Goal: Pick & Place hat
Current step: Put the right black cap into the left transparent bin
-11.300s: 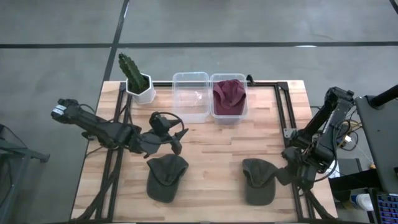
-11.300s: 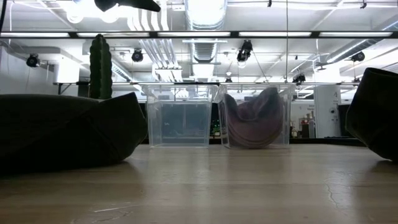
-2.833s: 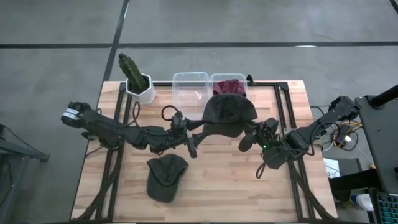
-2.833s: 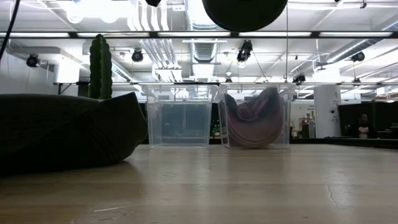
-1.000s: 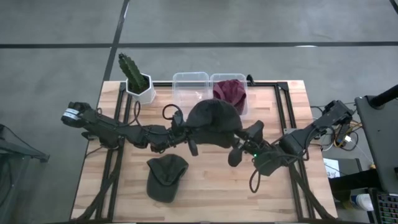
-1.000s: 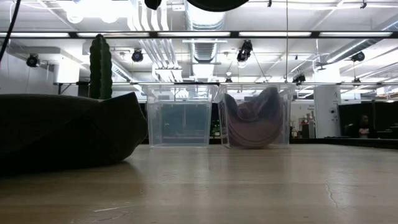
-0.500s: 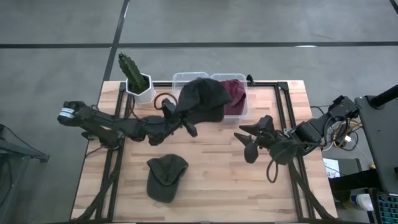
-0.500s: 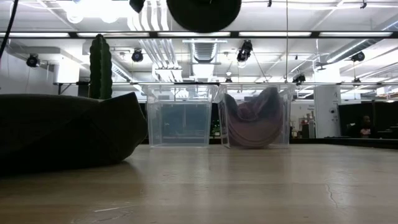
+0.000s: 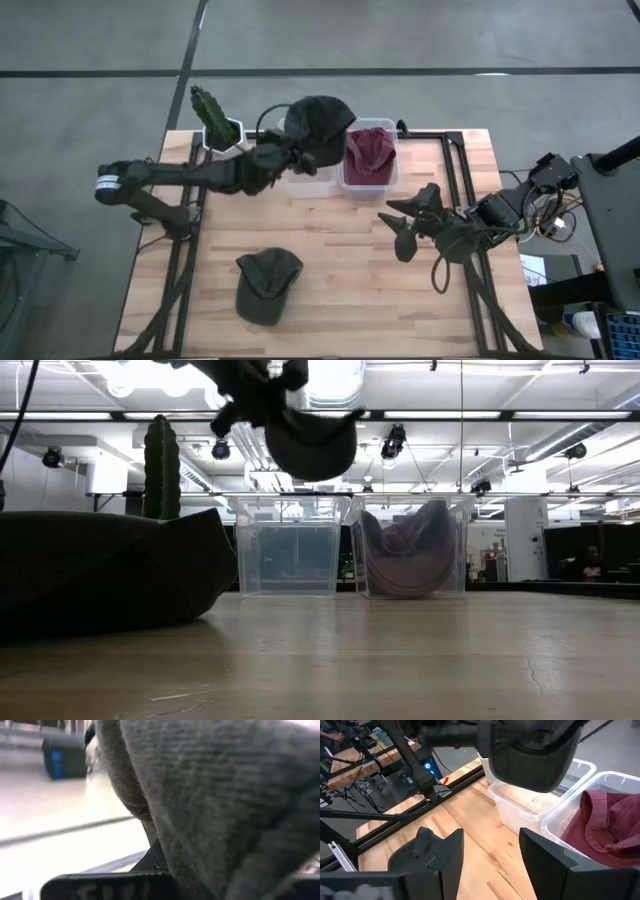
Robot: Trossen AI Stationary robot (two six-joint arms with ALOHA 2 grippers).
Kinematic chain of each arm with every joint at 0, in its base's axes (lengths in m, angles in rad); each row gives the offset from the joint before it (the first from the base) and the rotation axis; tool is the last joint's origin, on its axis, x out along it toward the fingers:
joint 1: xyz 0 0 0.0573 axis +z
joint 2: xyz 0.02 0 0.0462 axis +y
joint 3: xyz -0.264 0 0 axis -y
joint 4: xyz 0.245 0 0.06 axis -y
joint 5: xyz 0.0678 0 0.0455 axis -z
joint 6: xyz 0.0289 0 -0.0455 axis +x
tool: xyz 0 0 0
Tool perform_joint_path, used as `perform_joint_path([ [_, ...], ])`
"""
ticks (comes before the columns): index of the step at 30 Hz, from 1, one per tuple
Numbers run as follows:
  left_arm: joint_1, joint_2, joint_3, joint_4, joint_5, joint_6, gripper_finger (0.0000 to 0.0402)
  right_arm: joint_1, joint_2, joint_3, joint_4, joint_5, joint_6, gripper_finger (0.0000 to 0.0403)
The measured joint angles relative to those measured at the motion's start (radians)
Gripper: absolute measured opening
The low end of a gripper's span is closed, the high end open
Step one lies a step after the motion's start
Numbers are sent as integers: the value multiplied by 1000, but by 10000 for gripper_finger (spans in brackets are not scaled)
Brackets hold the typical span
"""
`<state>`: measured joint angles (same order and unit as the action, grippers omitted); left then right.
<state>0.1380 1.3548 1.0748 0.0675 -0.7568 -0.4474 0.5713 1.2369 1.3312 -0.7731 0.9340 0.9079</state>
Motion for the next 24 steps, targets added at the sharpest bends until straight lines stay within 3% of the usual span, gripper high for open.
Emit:
perform_joint_path([
  [9, 137, 0, 0, -221, 103, -167, 12, -2, 0, 0, -14, 13, 1, 185],
  [14, 167, 0, 0, -251, 132, -177, 12, -3, 0, 0, -14, 63, 1, 185],
  [24, 209, 18, 0, -267, 197, -183, 12, -10, 2, 0, -14, 64, 28, 185],
])
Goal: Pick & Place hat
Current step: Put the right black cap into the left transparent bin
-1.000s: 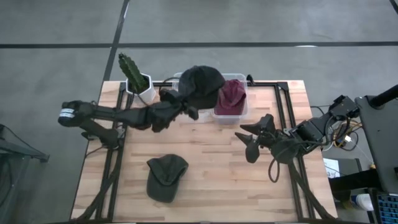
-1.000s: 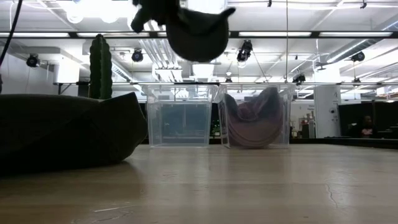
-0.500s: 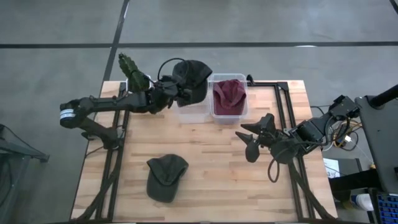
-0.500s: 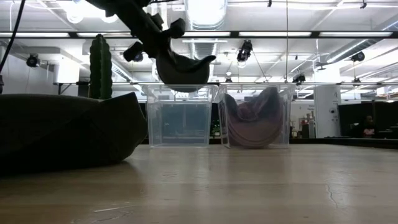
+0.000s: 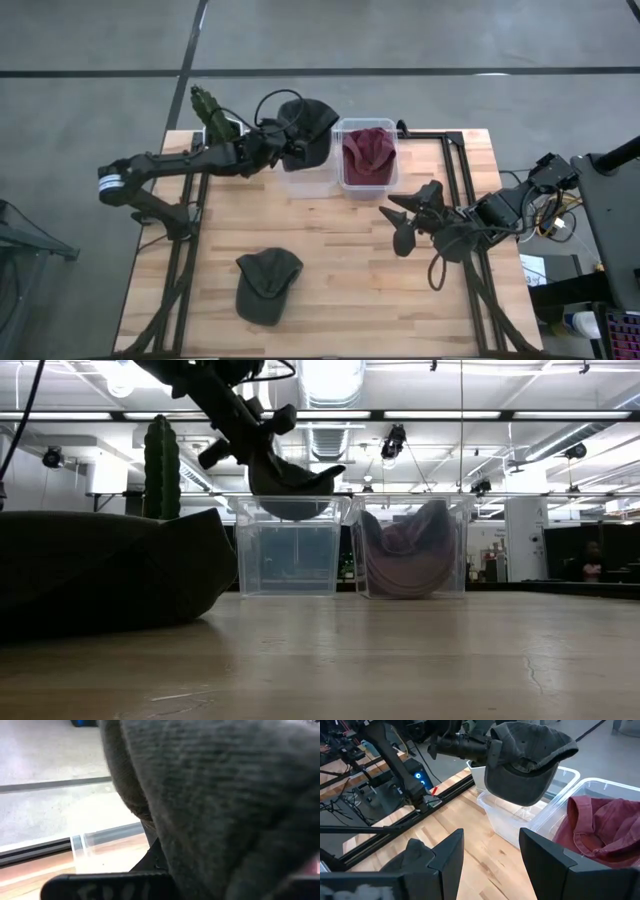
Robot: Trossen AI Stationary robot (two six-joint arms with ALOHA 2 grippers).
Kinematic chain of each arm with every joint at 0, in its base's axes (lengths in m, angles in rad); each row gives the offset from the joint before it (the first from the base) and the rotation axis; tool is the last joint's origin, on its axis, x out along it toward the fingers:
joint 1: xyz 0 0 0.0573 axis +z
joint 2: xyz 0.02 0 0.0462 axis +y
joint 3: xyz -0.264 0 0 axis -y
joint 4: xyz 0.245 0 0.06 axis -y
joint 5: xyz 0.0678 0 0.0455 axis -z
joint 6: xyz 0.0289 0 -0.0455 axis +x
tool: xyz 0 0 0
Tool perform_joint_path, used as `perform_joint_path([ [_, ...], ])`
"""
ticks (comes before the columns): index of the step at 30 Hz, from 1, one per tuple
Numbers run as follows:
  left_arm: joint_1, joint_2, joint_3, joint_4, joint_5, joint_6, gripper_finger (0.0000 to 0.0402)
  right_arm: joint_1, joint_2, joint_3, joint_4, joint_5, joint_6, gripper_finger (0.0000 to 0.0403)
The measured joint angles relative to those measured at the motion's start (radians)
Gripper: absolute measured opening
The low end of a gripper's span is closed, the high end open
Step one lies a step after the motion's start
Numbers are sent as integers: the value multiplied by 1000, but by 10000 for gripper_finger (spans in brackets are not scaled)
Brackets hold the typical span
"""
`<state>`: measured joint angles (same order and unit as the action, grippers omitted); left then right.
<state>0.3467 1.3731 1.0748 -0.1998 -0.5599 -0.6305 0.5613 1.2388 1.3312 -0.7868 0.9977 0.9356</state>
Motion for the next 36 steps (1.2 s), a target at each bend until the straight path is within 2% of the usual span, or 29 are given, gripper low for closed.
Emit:
perform_joint_path([
  [21, 14, 121, 0, 1, 54, -104, 12, 1, 0, -2, 4, -1, -1, 185],
  [36, 14, 126, 0, -3, 100, -118, 32, 1, 0, -6, 1, -2, -4, 185],
])
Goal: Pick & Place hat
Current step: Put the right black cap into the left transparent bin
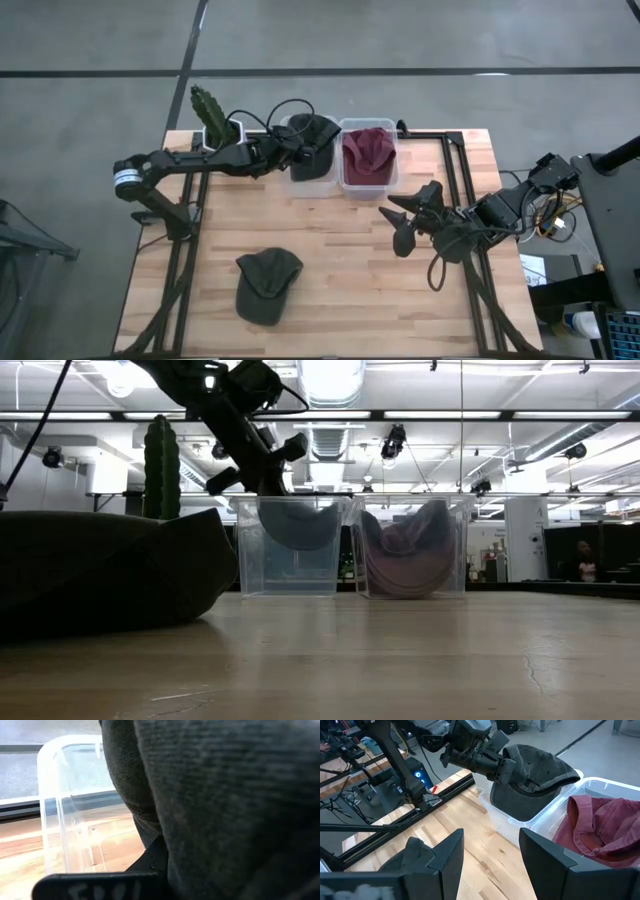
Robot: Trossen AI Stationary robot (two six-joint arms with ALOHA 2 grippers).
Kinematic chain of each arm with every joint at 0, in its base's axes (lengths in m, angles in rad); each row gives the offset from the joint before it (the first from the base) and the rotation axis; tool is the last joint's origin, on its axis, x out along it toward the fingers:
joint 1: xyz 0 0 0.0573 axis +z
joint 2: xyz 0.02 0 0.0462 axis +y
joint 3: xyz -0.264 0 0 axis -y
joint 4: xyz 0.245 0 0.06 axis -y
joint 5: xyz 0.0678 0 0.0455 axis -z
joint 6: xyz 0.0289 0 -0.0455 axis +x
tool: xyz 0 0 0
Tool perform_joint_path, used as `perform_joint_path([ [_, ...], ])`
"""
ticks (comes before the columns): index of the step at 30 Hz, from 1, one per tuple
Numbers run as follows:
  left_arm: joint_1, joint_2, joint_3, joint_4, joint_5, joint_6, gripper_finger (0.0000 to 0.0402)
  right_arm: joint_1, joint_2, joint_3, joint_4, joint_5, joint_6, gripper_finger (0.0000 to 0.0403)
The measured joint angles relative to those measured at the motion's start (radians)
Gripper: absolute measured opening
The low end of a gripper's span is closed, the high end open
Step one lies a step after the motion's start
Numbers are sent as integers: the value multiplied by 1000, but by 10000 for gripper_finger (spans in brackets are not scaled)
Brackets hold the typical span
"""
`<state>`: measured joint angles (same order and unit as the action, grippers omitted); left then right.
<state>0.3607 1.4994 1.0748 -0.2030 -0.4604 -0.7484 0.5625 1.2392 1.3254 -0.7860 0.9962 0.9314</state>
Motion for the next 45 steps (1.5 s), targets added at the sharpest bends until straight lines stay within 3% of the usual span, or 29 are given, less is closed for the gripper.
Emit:
perform_joint_path([
  [14, 0, 0, 0, -35, -11, 26, 51, 0, 0, 0, 5, 0, 1, 185],
  [29, 0, -14, 1, -49, -8, 71, 193, 0, 0, 2, 11, -1, 12, 185],
  [45, 9, -28, 43, -151, -41, 150, 202, 0, 0, 2, 9, -1, 3, 185],
])
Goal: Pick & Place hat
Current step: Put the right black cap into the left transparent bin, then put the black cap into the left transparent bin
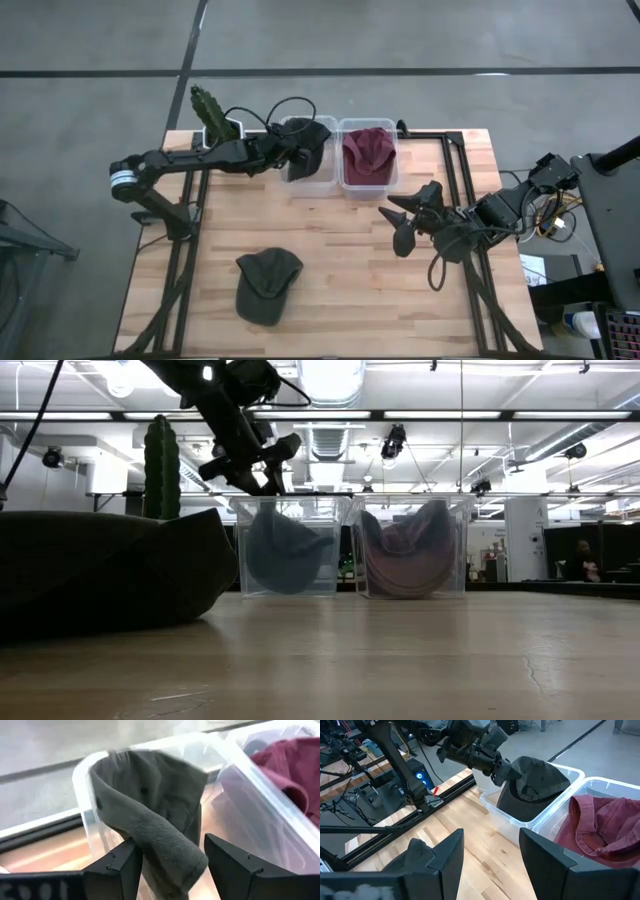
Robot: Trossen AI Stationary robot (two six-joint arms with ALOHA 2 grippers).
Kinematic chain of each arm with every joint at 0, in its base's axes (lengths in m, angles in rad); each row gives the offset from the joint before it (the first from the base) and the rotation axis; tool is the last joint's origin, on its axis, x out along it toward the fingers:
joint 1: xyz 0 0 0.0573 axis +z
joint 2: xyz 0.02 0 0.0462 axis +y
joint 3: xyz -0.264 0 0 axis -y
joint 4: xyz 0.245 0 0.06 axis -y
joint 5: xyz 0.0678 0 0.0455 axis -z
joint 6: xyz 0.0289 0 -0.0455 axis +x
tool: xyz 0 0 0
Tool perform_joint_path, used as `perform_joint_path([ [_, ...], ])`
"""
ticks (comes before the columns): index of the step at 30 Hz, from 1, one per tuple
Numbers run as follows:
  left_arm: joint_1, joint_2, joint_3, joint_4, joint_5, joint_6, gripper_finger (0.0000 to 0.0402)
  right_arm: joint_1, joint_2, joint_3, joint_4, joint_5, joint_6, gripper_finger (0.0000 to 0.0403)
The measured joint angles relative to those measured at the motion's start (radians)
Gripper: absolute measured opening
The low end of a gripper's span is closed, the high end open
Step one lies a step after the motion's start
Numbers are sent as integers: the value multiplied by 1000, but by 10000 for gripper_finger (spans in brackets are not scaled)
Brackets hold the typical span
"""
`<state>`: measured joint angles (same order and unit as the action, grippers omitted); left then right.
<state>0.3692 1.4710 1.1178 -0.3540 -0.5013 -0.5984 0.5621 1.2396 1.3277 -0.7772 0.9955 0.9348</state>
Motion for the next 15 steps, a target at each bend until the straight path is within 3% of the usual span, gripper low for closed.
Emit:
perform_joint_path([
  [15, 30, -1, 56, 2, -5, 54, 202, 0, 0, -2, -5, 2, -18, 185],
])
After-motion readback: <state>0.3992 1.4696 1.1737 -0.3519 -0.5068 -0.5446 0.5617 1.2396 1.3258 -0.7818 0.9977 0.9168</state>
